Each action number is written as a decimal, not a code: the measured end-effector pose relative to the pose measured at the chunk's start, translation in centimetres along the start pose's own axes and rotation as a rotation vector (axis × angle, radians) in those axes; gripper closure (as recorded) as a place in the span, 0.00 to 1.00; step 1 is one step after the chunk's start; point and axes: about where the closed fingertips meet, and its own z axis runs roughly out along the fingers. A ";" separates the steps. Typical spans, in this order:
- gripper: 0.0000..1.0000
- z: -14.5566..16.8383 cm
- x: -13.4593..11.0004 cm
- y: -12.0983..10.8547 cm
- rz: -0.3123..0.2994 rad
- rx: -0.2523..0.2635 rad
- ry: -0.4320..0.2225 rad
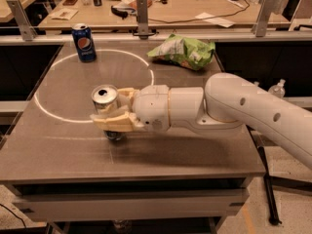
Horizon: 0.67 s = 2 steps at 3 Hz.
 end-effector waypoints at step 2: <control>0.82 0.4 0.9 0.4 0.008 -0.017 0.025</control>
Offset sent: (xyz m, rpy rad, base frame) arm -0.0004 0.0007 -0.0179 -0.0489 0.0303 0.0129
